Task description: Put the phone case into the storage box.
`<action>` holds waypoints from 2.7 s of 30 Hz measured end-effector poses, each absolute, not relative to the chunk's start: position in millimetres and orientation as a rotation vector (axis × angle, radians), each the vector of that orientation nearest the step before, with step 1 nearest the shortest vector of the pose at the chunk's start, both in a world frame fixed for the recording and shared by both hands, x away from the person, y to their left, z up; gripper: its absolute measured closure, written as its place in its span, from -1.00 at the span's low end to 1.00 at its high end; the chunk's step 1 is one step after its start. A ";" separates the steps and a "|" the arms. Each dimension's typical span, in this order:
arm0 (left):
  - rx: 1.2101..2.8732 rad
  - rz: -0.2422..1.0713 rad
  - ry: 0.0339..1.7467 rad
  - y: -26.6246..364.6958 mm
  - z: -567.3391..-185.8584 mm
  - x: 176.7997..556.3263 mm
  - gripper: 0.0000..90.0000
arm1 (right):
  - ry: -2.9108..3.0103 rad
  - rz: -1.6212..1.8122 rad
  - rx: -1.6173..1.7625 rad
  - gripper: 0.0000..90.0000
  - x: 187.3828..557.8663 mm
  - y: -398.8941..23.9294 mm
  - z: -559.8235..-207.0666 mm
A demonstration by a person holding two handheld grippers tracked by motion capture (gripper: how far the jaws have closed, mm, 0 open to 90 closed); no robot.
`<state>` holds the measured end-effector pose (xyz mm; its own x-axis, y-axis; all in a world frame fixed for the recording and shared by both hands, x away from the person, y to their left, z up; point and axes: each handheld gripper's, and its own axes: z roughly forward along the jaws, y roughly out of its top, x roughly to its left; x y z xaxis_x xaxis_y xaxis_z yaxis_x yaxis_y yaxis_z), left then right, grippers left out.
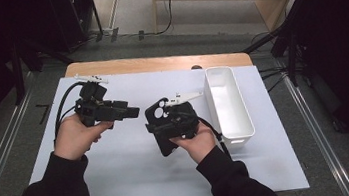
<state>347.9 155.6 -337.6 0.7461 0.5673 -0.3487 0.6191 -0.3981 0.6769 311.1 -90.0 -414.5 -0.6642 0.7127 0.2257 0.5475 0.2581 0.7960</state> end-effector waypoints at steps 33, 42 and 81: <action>2.177 0.045 0.734 158.3 -387.7 333.3 -0.36 | 2.463 1.446 1.040 -0.72 315.0 -120.3 -392.8; 2.170 0.073 0.708 162.5 -407.3 321.1 -0.36 | 2.491 1.448 1.014 -0.72 314.3 -121.8 -390.2; 2.154 0.039 0.748 192.1 -446.0 287.3 -0.36 | 2.514 1.472 0.966 -0.72 317.3 -142.6 -374.2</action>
<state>287.3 192.1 -446.0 0.8218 0.5247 -0.2221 0.4987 -0.4740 0.7257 317.3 -142.6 -374.2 -0.7995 0.5496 0.2422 0.4802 0.3428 0.8074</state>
